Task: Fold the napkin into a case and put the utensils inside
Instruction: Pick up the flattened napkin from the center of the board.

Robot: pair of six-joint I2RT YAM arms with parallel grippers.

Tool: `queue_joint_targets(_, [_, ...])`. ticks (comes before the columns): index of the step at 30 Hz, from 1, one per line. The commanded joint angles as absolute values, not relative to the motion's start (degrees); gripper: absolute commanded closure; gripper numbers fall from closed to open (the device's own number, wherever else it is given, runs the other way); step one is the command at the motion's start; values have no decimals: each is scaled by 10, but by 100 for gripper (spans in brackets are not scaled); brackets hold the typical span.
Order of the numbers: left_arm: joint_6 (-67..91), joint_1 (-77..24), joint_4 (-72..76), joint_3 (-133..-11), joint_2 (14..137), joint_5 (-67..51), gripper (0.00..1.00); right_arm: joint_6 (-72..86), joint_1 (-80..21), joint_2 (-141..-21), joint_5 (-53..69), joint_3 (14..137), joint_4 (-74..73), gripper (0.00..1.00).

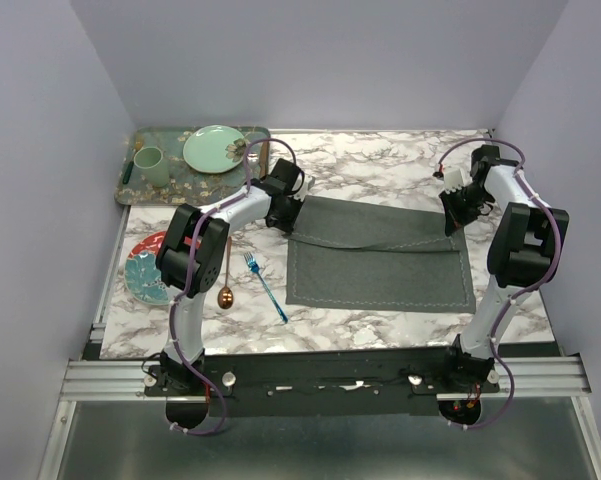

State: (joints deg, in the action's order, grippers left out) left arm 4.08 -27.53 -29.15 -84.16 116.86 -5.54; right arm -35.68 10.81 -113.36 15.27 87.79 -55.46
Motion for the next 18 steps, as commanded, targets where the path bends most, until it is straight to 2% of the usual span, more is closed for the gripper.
queue_joint_targets(1, [29, -273, -312, -841, 1154, -27, 84, -366, 105, -1120, 156, 896, -564, 99])
queue_joint_targets(11, [17, -280, -352, -847, 1103, -20, 85, -379, 105, -1095, 158, 921, -580, 99])
queue_joint_targets(18, [-13, -294, -395, -811, 1055, -66, 100, -429, 107, -1036, 142, 854, -583, 99])
